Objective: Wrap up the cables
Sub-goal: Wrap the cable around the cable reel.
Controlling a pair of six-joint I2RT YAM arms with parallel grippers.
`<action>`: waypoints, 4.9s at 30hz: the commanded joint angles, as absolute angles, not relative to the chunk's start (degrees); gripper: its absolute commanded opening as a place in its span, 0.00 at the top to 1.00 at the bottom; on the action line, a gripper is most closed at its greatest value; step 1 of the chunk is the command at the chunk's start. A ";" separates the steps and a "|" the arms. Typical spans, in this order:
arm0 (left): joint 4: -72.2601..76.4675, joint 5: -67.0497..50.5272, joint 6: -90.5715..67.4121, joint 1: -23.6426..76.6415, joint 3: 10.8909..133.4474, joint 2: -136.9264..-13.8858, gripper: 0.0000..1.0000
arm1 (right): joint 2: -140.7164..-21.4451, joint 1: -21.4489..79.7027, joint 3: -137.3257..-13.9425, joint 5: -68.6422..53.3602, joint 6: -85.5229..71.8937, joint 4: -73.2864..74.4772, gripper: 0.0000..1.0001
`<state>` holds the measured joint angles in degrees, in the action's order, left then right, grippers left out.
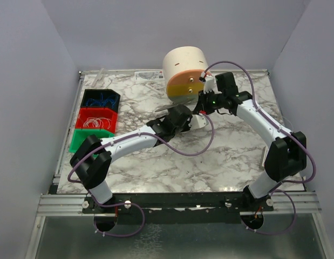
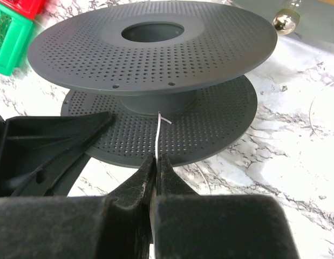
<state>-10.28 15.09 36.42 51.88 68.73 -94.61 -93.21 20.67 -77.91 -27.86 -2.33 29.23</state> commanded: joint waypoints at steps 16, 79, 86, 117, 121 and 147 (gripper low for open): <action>-3.69 21.10 44.08 53.70 64.07 -91.18 1.00 | -92.58 20.78 -80.64 -27.68 -0.79 35.94 0.99; 1.92 28.93 47.93 58.01 62.39 -92.63 1.00 | -100.08 21.75 -83.40 -23.05 6.12 44.00 0.99; 0.18 27.54 46.86 58.01 63.42 -92.82 1.00 | -99.32 24.15 -83.40 -22.36 6.09 41.09 0.99; -9.70 16.10 37.34 52.60 70.48 -91.20 1.00 | -75.57 24.09 -61.83 -22.66 18.46 11.50 0.31; -9.73 15.35 37.05 52.01 70.15 -90.59 1.00 | -74.38 24.00 -61.94 -26.23 20.07 11.85 0.27; -14.71 0.89 34.45 45.14 70.29 -86.80 1.00 | -75.21 11.34 -77.02 -47.79 68.58 54.70 0.17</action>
